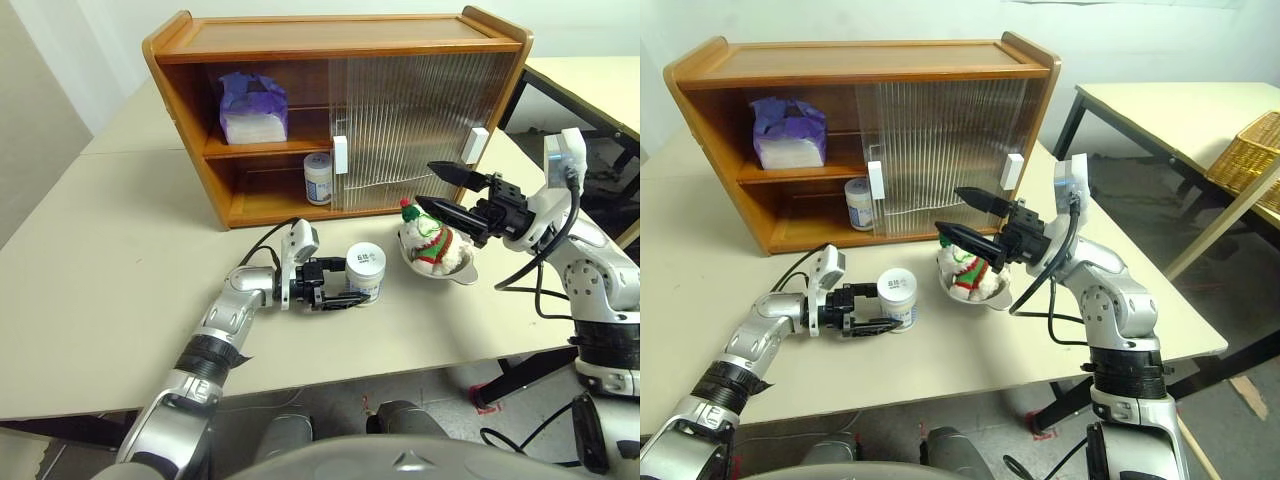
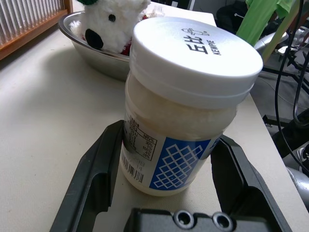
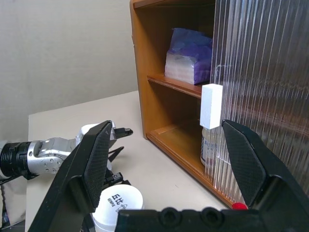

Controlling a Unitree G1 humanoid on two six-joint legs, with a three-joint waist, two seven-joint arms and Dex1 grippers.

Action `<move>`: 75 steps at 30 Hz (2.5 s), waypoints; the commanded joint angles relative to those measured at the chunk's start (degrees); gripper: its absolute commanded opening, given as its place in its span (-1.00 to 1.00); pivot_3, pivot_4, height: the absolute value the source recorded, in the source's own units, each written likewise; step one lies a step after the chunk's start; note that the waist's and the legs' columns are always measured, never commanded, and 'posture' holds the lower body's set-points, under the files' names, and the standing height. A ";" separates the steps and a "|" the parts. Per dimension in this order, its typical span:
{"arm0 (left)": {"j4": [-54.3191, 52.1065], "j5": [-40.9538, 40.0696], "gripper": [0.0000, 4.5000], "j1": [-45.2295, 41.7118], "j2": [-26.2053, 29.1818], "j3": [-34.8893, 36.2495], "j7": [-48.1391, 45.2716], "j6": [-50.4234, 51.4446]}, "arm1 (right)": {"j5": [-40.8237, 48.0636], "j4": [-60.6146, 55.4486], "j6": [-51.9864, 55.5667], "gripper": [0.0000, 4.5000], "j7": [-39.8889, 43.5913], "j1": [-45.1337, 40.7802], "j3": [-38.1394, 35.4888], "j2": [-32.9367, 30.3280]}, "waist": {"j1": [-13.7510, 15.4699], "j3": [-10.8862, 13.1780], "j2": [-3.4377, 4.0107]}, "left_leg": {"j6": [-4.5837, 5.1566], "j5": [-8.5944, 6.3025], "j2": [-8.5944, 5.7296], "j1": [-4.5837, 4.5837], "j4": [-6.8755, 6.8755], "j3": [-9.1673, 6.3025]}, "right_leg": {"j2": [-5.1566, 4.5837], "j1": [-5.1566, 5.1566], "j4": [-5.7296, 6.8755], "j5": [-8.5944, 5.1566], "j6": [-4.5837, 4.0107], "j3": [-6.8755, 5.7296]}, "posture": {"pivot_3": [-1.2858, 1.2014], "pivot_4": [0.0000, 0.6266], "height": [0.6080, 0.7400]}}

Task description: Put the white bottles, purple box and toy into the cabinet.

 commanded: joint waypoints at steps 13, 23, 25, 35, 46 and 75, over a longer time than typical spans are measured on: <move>-2.75 -4.86 0.36 3.21 1.14 12.52 12.34 3.78 | -0.07 0.68 -0.22 1.00 0.75 -0.67 0.84 1.19 | 0.07 0.01 0.03 | 0.01 0.03 -0.02 0.02 -0.04 0.04 | 0.01 0.00 -0.01 -0.01 -0.06 -0.02 | -0.03 -1.00 1.00; -0.59 -3.81 0.36 1.79 -1.72 16.58 21.66 -0.15 | -0.06 0.62 -0.07 1.00 0.68 -0.07 0.86 1.41 | 0.34 0.01 0.02 | 0.00 0.04 -0.04 0.00 -0.03 0.11 | 0.01 -0.01 -0.02 0.00 -0.10 -0.03 | -0.03 -1.00 1.00; -0.79 -3.74 0.36 1.22 -2.47 17.46 24.00 -0.64 | -0.10 0.45 -0.16 1.00 0.61 0.32 0.78 1.41 | 0.41 0.01 0.02 | 0.00 0.04 -0.04 0.01 -0.02 0.12 | 0.03 0.01 -0.02 0.01 -0.10 -0.04 | -0.03 -1.00 1.00; 2.52 -1.42 0.36 -2.82 -1.73 20.25 34.76 -0.19 | -0.09 0.55 -0.19 1.00 0.50 0.26 0.76 1.51 | 0.48 0.01 0.01 | 0.01 0.05 -0.14 0.20 0.01 0.23 | 0.04 0.20 -0.03 0.03 -0.04 -0.13 | -0.02 -1.00 1.00; 8.84 0.17 0.36 -9.13 -3.15 20.45 41.86 1.43 | -0.20 0.72 -0.29 1.00 0.50 0.04 0.95 1.85 | 0.92 0.03 -0.02 | 0.00 0.05 -0.28 0.22 0.07 0.24 | 0.02 0.22 -0.03 0.09 0.03 -0.15 | -0.02 -1.00 1.00; 39.21 9.66 0.36 -25.06 -6.45 19.38 57.42 -9.61 | -0.09 0.18 -0.40 1.00 -0.07 0.27 0.43 1.42 | 0.71 0.09 -0.11 | 0.06 0.09 -0.45 0.50 0.08 0.30 | 0.00 0.46 -0.05 0.08 0.22 -0.09 | -0.04 -1.00 1.00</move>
